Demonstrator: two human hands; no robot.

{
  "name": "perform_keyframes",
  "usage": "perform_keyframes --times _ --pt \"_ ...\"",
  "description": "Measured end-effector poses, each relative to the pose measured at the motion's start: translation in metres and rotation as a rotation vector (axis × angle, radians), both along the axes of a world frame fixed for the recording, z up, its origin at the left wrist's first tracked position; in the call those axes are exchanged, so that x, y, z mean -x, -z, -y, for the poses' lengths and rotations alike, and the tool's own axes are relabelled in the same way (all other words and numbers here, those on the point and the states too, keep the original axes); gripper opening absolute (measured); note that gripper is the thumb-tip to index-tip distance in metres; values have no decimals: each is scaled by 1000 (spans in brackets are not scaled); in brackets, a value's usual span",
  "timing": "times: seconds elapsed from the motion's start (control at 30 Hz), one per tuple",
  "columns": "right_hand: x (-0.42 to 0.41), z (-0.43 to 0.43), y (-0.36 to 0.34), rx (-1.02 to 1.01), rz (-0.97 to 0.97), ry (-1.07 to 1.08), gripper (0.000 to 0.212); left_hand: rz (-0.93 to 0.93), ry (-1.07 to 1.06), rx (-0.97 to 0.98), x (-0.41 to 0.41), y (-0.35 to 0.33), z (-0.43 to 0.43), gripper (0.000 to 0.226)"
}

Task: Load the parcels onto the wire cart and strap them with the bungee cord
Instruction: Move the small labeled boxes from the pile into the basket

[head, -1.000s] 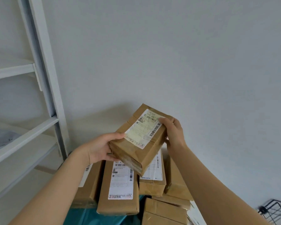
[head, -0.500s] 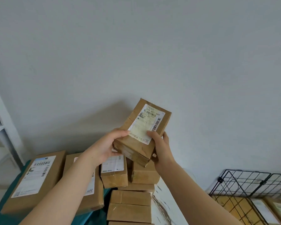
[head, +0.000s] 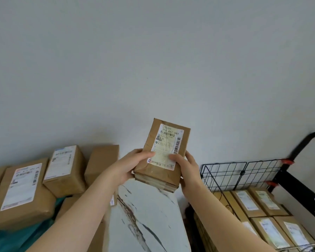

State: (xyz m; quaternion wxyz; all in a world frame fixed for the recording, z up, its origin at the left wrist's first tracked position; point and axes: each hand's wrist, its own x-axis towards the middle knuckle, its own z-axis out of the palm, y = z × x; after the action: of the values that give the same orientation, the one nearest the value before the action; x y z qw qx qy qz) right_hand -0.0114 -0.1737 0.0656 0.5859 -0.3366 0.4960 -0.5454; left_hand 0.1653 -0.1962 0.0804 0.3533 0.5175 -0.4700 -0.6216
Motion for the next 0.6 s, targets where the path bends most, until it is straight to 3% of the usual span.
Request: perform_keyframes --times 0.07,0.2,0.6 --pt "37 -6 5 0 -1 18 45 24 6 -1 38 7 -1 51" --pt "108 -15 15 -20 -13 62 46 23 75 -6 112 18 -4 37" --pt "270 2 69 -140 -23 119 42 -79 71 -187 275 78 21 49"
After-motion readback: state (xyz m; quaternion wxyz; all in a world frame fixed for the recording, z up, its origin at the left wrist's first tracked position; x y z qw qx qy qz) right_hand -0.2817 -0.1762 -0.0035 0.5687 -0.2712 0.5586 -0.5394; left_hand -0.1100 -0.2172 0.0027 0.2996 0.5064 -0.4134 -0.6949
